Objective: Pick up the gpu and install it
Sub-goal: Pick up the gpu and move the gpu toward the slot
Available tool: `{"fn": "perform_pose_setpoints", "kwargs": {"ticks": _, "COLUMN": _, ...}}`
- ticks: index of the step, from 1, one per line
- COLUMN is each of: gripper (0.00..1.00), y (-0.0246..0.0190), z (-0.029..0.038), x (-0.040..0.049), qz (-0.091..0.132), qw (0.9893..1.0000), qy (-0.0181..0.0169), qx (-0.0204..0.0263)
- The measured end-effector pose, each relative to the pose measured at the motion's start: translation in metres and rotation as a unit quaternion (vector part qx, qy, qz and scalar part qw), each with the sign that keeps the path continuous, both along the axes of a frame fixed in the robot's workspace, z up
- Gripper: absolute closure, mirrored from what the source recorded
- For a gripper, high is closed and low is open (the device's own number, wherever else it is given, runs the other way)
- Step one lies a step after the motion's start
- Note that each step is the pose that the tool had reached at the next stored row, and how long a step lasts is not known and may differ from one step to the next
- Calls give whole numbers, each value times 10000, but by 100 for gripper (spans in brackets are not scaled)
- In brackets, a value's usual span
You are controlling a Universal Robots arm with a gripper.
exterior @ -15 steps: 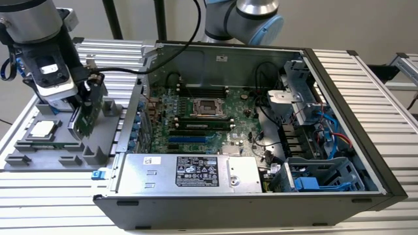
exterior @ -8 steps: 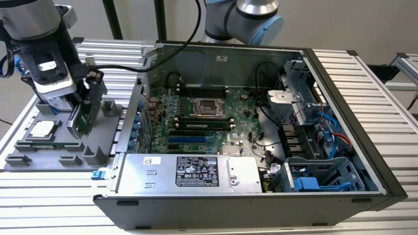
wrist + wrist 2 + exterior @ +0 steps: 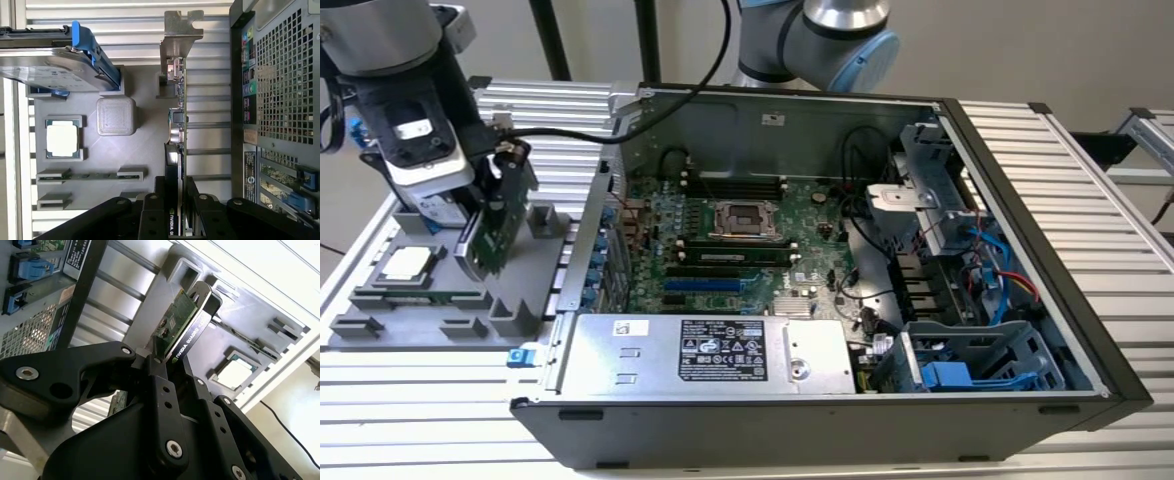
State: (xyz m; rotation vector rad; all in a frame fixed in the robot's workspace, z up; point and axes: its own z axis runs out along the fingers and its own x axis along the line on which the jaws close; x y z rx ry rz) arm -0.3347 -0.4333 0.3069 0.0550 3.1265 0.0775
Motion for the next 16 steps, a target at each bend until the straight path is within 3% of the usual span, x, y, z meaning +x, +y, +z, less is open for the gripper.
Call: {"fn": "perform_pose_setpoints", "kwargs": {"ticks": 16, "gripper": 100, "y": 0, "z": 89, "x": 0, "qz": 0, "qw": 10000, "qy": 0, "qx": 0}}
